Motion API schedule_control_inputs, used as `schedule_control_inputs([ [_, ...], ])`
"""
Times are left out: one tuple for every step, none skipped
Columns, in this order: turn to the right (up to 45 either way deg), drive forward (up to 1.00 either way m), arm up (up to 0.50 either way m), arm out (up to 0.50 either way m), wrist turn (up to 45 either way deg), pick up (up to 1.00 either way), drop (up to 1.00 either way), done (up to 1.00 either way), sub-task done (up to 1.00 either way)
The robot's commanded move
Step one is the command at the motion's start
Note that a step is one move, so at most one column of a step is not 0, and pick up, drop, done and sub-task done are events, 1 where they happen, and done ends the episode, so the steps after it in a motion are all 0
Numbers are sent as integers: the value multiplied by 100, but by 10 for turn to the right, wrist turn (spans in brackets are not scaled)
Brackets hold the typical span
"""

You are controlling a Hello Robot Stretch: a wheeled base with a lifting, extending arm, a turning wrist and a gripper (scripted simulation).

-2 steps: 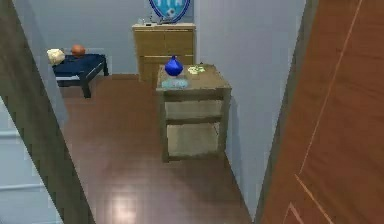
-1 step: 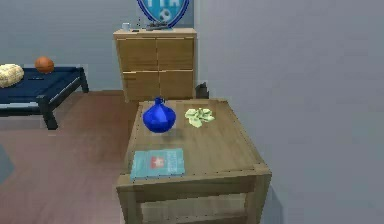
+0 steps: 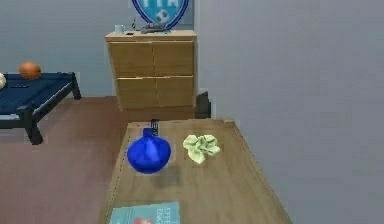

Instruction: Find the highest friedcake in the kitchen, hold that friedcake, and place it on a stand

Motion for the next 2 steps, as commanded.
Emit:
schedule_control_inputs([
  [450, 0, 0, 0, 0, 0, 0, 0, 0],
  [450, 0, 0, 0, 0, 0, 0, 0, 0],
])
